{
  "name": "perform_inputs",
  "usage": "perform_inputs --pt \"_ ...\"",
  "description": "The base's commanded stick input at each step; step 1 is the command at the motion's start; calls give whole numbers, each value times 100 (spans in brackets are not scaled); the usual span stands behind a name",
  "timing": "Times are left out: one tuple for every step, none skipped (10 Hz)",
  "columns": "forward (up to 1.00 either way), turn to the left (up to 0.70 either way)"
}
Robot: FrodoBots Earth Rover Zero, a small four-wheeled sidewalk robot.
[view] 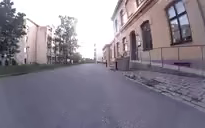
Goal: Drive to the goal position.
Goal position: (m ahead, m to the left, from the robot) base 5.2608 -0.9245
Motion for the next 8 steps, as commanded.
perform_inputs --pt "70 0" --pt "70 0" --pt "70 0" --pt "70 0" --pt "70 0" --pt "70 0" --pt "70 0" --pt "70 20"
